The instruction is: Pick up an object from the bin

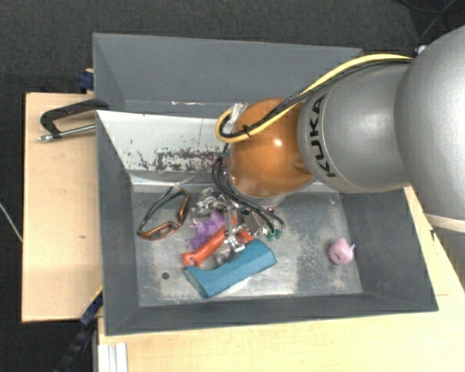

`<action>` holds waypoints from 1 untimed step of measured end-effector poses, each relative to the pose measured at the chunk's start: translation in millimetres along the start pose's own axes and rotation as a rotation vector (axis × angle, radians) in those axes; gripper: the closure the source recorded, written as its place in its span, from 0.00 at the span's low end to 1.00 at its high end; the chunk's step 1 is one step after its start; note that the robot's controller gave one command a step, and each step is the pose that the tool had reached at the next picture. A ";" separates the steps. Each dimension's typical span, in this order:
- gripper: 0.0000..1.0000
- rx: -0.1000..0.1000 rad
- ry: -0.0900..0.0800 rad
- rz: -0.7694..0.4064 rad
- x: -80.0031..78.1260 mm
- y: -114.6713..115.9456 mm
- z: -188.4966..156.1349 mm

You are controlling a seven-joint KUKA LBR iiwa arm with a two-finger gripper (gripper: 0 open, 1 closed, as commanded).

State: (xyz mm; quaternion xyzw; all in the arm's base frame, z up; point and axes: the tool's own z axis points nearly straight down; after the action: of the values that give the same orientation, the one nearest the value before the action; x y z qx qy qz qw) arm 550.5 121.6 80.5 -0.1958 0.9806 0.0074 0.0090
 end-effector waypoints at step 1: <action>0.00 0.014 0.008 0.280 1.8 6.4 1.5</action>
Offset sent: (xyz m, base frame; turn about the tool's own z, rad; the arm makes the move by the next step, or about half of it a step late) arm -0.0119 -0.0126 -0.0105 0.1672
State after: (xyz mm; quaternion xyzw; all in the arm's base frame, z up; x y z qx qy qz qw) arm 546.4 126.8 79.0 -0.0570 0.9984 0.0009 0.0054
